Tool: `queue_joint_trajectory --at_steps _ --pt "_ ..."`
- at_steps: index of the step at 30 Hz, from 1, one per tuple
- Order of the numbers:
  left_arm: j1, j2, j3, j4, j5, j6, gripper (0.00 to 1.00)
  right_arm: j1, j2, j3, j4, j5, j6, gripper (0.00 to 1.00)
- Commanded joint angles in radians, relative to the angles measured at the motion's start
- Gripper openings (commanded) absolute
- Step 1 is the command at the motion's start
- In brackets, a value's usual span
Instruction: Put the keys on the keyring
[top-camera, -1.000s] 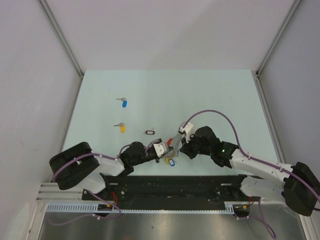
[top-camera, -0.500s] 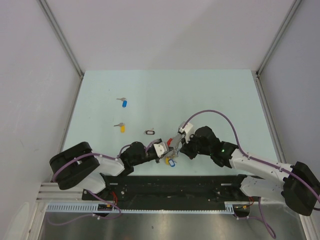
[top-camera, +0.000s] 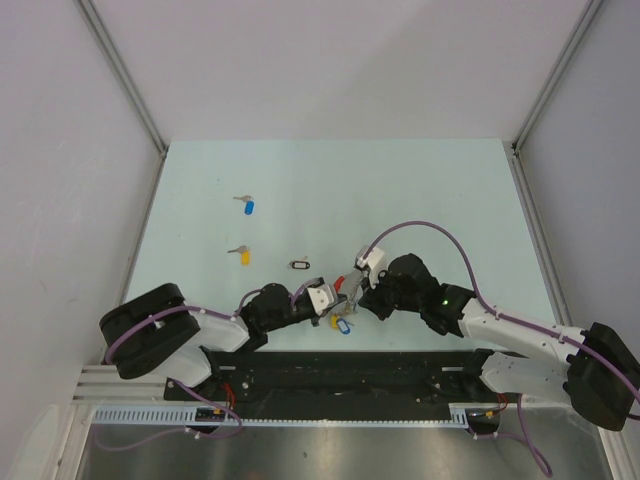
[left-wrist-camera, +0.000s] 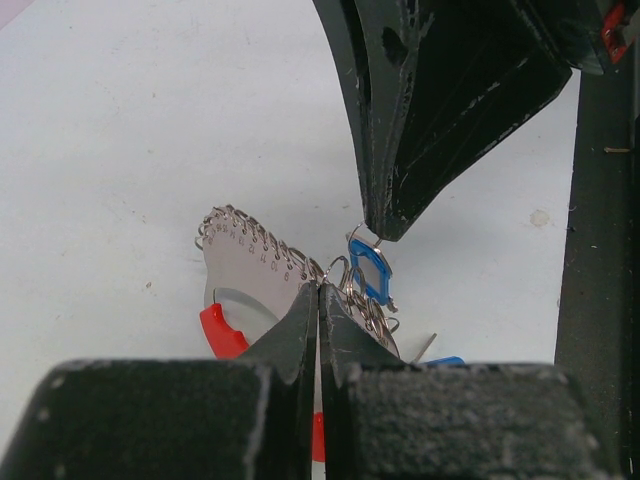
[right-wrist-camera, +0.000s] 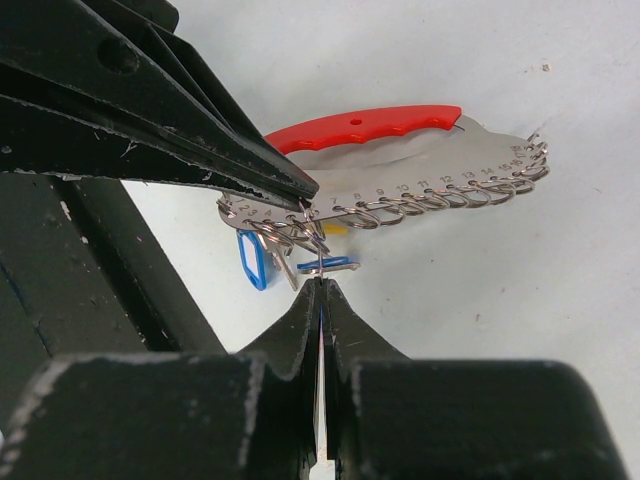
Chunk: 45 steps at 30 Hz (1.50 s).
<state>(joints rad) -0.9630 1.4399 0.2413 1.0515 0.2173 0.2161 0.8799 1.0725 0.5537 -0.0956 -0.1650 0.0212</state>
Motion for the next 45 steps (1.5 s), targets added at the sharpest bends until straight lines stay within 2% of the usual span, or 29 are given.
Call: queue_joint_trajectory --at_steps 1,38,45 --pt "0.006 0.005 0.030 0.051 0.021 -0.001 0.00 0.005 0.004 0.045 0.028 0.009 -0.018 0.00" --pt "0.004 0.001 0.033 0.045 0.037 -0.011 0.01 0.034 0.041 0.066 0.019 0.030 -0.050 0.00" --pt "0.004 -0.001 0.029 0.045 0.013 -0.007 0.00 0.036 -0.009 0.071 -0.024 0.070 -0.043 0.00"
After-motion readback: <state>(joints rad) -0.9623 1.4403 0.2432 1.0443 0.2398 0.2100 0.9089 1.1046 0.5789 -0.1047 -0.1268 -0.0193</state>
